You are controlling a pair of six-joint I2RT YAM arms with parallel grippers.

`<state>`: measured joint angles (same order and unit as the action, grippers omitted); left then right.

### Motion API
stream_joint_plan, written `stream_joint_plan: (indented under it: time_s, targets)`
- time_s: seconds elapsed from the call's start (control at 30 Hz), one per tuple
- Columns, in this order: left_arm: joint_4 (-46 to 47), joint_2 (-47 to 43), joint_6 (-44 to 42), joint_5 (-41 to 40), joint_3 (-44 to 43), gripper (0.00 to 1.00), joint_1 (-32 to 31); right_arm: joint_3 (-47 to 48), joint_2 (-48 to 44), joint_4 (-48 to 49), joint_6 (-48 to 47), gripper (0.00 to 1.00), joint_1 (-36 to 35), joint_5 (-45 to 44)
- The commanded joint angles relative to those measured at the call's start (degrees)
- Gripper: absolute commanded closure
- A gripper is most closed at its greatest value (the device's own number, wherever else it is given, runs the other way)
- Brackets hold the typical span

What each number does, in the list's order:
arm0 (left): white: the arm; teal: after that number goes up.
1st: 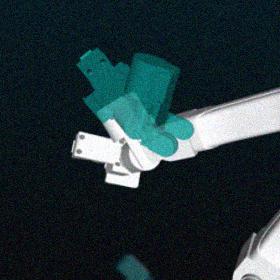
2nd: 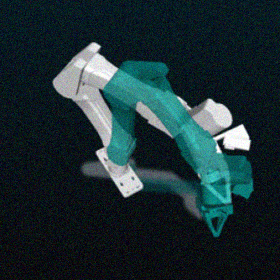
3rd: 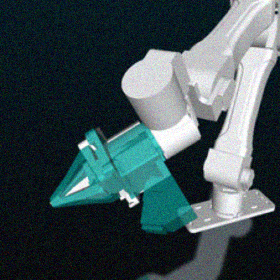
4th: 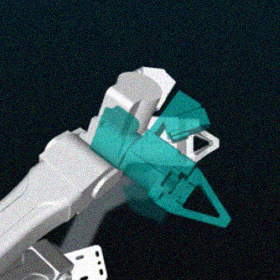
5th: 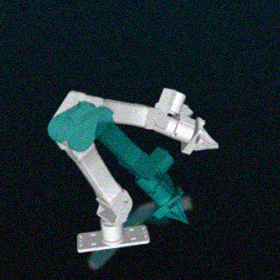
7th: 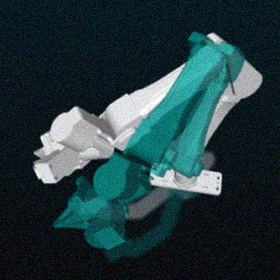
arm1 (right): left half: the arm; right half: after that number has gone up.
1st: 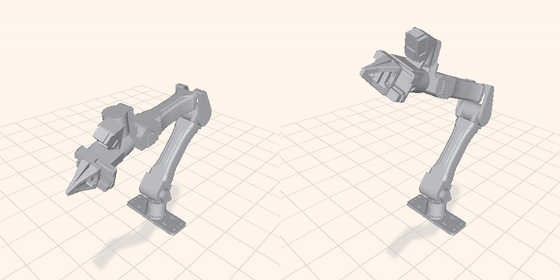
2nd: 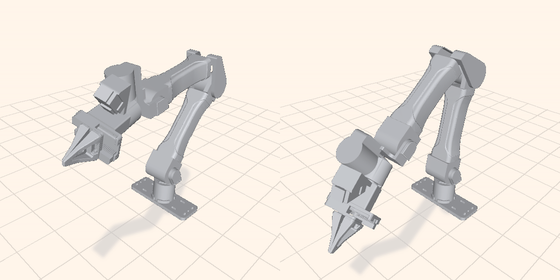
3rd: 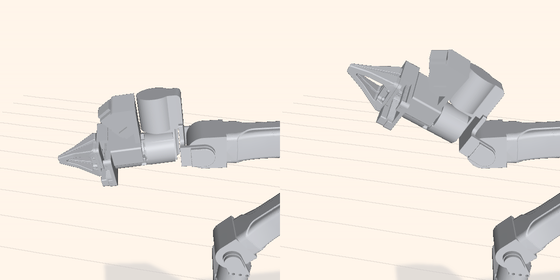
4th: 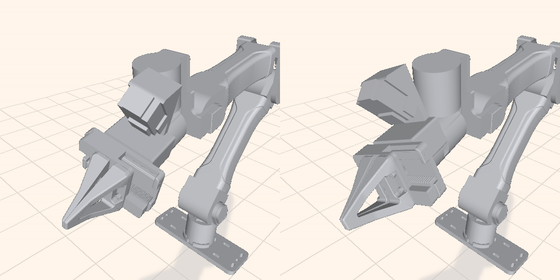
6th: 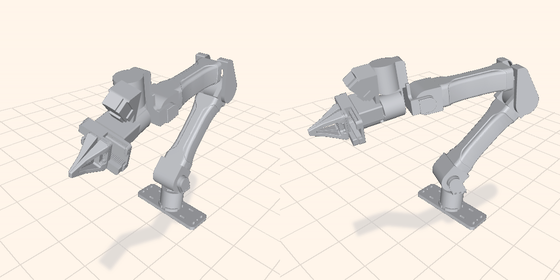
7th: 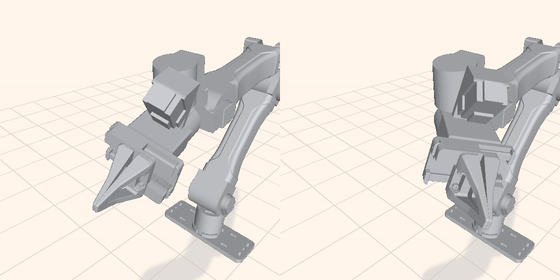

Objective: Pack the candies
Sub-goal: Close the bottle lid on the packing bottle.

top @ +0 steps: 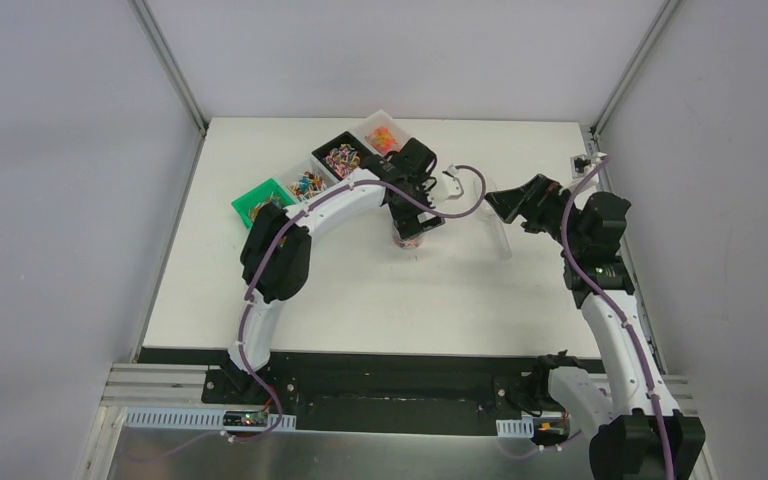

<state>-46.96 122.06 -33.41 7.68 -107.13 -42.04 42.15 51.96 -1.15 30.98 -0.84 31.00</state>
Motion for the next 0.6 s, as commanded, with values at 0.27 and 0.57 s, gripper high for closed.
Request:
stream_joint_plan:
  time_s: [0.27, 0.57]
  targets:
    - [16.84, -16.57, 14.68, 1.68, 5.04, 0.01, 3.68, 3.77, -4.67, -1.03, 2.39, 0.0, 0.4, 1.33]
    - [23.53, -21.98, 32.3, 10.84, 12.57, 0.01, 12.86, 1.03, 2.34, 5.67, 6.05, 0.18, -0.27, 6.82]
